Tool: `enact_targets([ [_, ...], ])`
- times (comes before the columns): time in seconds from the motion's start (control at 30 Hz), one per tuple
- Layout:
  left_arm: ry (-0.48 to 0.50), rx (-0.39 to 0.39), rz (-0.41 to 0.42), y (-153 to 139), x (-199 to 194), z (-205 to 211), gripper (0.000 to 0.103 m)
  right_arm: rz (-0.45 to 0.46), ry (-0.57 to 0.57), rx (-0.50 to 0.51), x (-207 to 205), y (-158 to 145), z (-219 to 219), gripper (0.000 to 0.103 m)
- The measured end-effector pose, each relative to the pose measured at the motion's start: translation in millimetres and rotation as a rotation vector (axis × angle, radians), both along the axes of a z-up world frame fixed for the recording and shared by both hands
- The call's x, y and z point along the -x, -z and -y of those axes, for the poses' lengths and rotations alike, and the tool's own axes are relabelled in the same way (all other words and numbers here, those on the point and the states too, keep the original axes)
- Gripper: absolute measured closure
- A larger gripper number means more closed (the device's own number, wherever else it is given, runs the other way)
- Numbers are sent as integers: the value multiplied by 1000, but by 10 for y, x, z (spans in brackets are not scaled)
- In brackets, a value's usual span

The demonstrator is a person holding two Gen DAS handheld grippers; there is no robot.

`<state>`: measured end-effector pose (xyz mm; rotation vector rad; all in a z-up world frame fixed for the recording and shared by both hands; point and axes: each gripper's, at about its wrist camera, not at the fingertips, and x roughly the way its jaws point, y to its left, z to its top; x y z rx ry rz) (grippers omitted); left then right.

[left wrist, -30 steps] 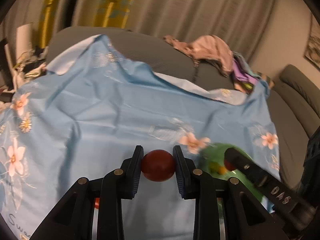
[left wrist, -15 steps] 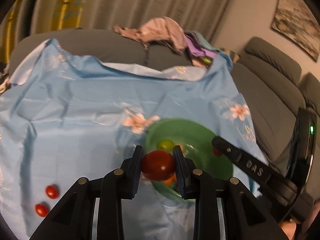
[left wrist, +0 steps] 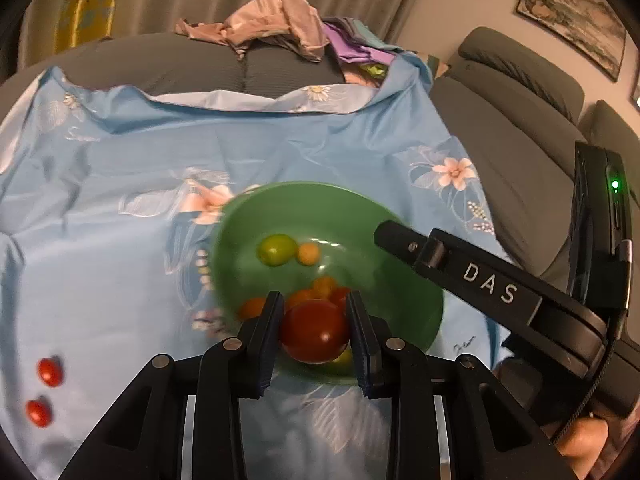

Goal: Organize fruits
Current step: 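Move both tools to the remaining red cherry tomatoes and grasp them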

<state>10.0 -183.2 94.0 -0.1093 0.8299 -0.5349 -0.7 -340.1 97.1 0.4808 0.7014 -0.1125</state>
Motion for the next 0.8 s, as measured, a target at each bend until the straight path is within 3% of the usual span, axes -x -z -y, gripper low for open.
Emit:
enact_targets([
  [0.17, -221, -108, 8, -97, 178, -771, 73, 44, -226, -45, -145, -68, -502, 45],
  [0.3, -467, -212, -87, 149, 330, -1598, 73, 30, -467, -21, -289, -39, -1271, 45],
  [0.37, -560, -228, -139, 298, 385, -1924, 73, -21, -585, -3, -377, 84, -1727, 47],
  [0.43, -569, -200, -181, 400, 397, -2051, 73, -72, -659, 17, -445, 238, -2071, 53],
  [0.53, -529, -175, -182, 475, 409, -2055, 73, -140, -740, 21, -515, 451, -2369, 59],
  [0.73, -500, -199, -235, 690, 305, -1970, 73, -245, -789, 65, -624, 774, -2621, 66],
  [0.8, -519, -223, -206, 685, 292, -1975, 73, -259, -805, 63, -658, 815, -2666, 66],
])
